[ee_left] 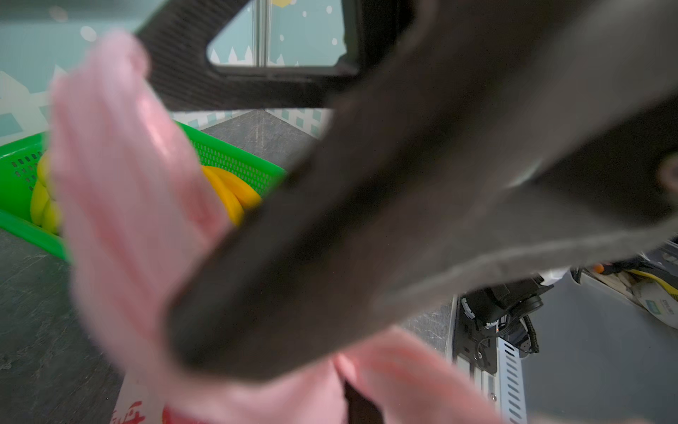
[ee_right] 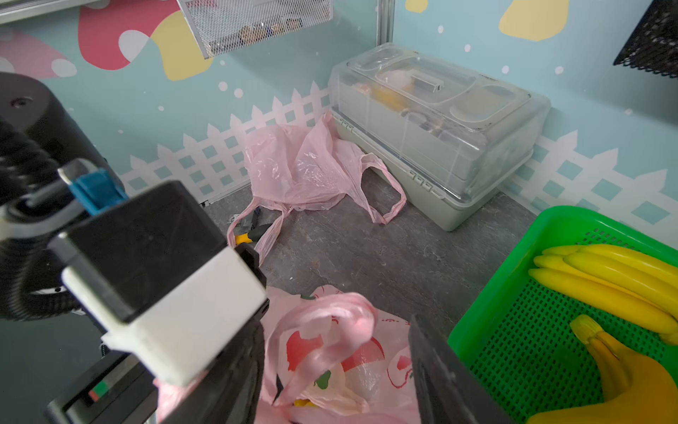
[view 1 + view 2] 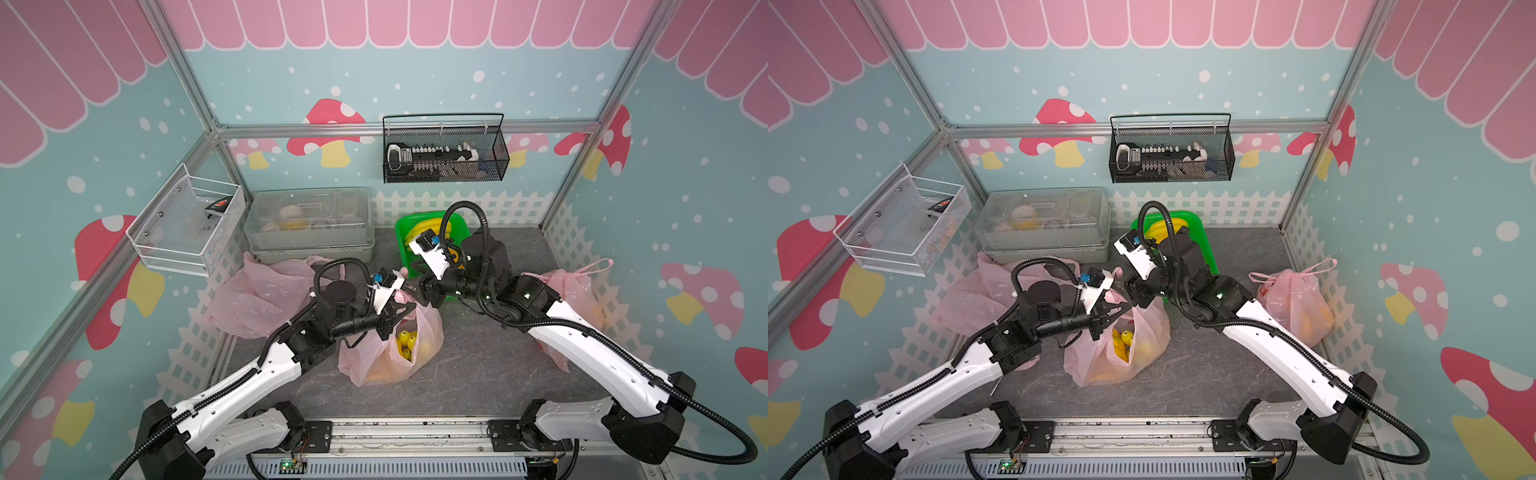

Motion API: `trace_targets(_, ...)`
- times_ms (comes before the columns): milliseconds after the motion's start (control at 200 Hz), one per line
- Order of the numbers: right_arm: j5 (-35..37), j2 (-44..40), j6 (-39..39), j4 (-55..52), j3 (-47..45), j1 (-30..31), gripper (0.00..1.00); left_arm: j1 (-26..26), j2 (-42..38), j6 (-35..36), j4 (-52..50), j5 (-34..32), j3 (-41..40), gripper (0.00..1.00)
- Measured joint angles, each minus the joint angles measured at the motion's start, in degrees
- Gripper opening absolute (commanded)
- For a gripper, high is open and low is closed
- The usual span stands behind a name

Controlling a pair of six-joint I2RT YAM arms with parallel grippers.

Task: Place the banana into a plastic bag & tie a knot
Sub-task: Cross the plastic bag at the center of the board.

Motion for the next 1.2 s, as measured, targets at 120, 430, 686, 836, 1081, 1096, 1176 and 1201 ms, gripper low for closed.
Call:
trace_targets(120, -1.86, 1.46, 0.5, 0.13, 0.0, -0.04, 0.58, -0.13, -0.11, 0.59, 0.17, 0.13, -0.11, 0.0)
trace_targets(430, -0.57, 0.9, 1.29, 2.08, -1.97, 0.0, 0.04, -0.13, -1.27, 0.52, 0.85, -0.22, -1.38, 0.0)
trace_targets(686, 4.33, -6.38, 0.87, 4.33, -9.62, 0.52, 0.01, 4.76, -1.97, -4.0, 5.18, 0.72, -3.5, 0.0)
trace_targets(836, 6.47, -8.96, 1.31, 7.82, -14.56, 1.53, 0.01, 5.88, -1.97, -6.29, 6.54, 2.32, -3.87, 0.0)
trace_targets(1081, 8.37, -9.97, 5.07, 12.35, -20.44, 3.34, 0.01, 6.4, -1.95, -8.09, 6.84, 2.86, -5.07, 0.0)
trace_targets(1096, 8.55, -9.92, 5.4, 12.5, -20.7, 3.67, 0.01, 6.4, -1.95, -8.2, 6.84, 2.84, -5.14, 0.0)
trace_targets(1176, 9.57, -9.62, 6.49, 12.79, -21.24, 5.55, 0.0, 6.43, -1.92, -8.44, 6.58, 2.36, -5.42, 0.01)
trace_targets(1201, 10.16, -9.46, 6.82, 12.85, -21.27, 6.25, 0.0, 6.45, -1.92, -8.46, 6.51, 2.19, -5.53, 0.01)
